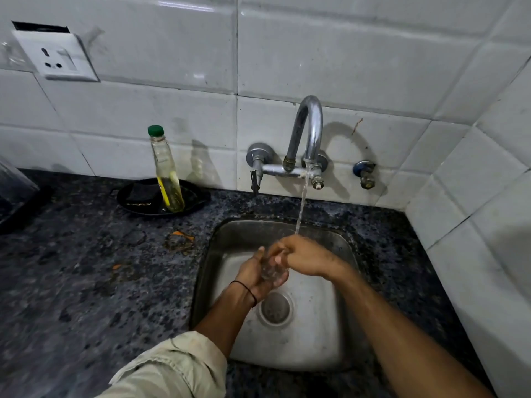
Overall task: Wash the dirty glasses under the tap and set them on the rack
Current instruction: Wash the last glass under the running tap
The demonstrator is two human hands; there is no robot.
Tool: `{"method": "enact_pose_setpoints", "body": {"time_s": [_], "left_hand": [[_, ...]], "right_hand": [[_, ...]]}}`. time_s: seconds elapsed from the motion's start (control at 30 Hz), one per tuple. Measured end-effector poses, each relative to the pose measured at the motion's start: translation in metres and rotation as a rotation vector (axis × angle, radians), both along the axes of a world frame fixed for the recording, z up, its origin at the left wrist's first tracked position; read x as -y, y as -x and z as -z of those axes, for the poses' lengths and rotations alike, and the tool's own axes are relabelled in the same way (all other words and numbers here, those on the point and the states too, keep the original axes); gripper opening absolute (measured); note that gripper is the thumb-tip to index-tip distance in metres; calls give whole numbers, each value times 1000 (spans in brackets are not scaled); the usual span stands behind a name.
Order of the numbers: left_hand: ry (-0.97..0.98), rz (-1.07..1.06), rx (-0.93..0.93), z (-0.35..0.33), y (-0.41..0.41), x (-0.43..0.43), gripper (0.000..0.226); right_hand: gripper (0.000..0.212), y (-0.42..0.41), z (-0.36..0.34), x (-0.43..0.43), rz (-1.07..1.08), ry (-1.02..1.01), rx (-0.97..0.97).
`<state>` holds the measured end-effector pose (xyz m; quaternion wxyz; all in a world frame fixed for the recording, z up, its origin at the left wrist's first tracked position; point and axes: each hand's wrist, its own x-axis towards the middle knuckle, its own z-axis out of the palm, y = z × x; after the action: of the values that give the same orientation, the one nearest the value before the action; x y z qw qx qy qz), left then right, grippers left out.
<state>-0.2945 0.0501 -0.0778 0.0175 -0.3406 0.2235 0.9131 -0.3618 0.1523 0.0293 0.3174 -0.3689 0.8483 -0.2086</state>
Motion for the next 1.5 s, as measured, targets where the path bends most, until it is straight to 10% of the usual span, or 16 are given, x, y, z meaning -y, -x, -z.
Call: {"method": "enact_pose_setpoints", "body": {"time_s": [0.13,0.37,0.67,0.9,1.03,1.2,1.4,1.5], "left_hand": [[72,-81,-125,-6,-1,-2,41],[-39,45,-86,-13,-2,-3,42],[108,16,-78,-23,5,-4,34],[1042,122,215,-65,33,31,12],[1642,23,224,-102,50,53,44],[1985,86,289,-111,59,67,25],[2030,125,312,-109,58,67,35],[1622,24,230,-97,44,58,37]], "right_hand": [[19,-3,-8,0,232,193,290],[37,6,-18,-7,-225,5,-180],[7,15,4,-13,29,96,-193],[7,23,-39,-8,-228,-109,-414],[7,29,-66,-3,-288,-106,-336],[9,34,-80,0,-247,-30,-272],[15,36,-76,-6,-74,183,-66],[17,35,-63,-14,120,484,238]]}}
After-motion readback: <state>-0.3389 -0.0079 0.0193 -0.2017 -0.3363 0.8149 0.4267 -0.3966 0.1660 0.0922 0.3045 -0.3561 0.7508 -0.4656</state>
